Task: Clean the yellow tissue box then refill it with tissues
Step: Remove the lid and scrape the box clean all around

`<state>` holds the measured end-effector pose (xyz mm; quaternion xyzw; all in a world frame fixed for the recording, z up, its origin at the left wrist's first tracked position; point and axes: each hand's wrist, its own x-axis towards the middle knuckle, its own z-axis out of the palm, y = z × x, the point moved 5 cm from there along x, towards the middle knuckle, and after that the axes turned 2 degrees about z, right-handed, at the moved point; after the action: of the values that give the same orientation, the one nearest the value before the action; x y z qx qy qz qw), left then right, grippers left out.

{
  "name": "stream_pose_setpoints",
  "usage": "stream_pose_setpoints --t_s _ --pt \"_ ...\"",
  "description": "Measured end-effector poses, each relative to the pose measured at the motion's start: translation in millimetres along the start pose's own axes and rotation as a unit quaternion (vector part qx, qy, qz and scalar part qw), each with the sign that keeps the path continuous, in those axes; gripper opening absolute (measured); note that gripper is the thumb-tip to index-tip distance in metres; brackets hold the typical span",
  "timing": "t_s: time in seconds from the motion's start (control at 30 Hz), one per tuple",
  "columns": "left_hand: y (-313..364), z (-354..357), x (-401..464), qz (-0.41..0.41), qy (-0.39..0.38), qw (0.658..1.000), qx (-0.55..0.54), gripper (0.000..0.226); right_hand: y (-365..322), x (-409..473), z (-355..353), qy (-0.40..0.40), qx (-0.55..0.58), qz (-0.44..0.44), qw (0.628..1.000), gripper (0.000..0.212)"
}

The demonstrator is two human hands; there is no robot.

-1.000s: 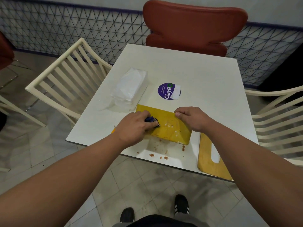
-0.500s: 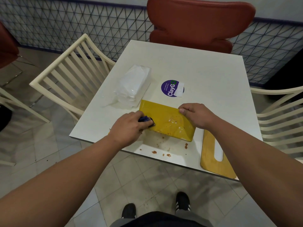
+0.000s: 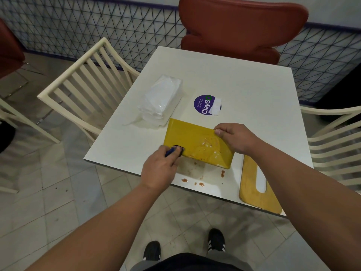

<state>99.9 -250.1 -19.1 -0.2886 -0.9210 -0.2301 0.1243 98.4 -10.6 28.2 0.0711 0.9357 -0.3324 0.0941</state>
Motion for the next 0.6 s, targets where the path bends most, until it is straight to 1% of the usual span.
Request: stream_pose_setpoints --t_s 0.03,0.07,0.1,0.17,0.27,0.37,0.43,0.47,0.5,0.6 --pt "5.5 2.4 -1.2 0.018 -0.01 1.0 0.001 0.031 0.1 0.3 0.0 -0.001 -0.003 0.0 1.0 0.03" --pt "6.2 3.1 -1.3 0.016 -0.016 1.0 -0.001 0.029 0.4 0.6 -0.1 -0.002 -0.004 0.001 1.0 0.03" --pt "2.7 1.5 -0.6 -0.009 -0.016 1.0 -0.006 0.03 0.6 0.9 -0.4 -0.004 -0.003 0.002 1.0 0.03" --pt "-8.6 -3.8 -0.9 -0.09 -0.006 0.996 -0.027 0.034 0.7 1.4 -1.3 -0.004 0.001 0.002 1.0 0.03" --pt "-10.0 -5.0 -3.9 -0.192 -0.013 0.978 -0.082 0.033 0.4 2.4 -1.5 -0.004 -0.004 -0.001 1.0 0.03" --pt "15.0 0.1 -4.6 -0.213 -0.01 0.968 -0.135 0.03 1.6 4.1 -1.1 -0.005 -0.015 -0.003 1.0 0.03" --pt "29.6 11.4 -6.5 -0.21 -0.038 0.966 -0.143 0.029 2.4 6.1 -2.4 -0.002 -0.02 -0.005 1.0 0.03" --pt "31.3 16.0 -8.0 -0.222 -0.048 0.963 -0.146 0.029 2.7 7.0 -2.6 -0.002 -0.022 -0.005 1.0 0.03" --pt "29.0 17.9 -9.1 -0.243 -0.044 0.957 -0.154 0.028 2.8 7.6 -3.1 -0.003 -0.024 -0.005 1.0 0.03" --pt "13.1 18.1 -11.9 -0.315 0.011 0.93 -0.189 0.025 3.9 8.4 -2.9 -0.008 -0.028 -0.003 1.0 0.031"
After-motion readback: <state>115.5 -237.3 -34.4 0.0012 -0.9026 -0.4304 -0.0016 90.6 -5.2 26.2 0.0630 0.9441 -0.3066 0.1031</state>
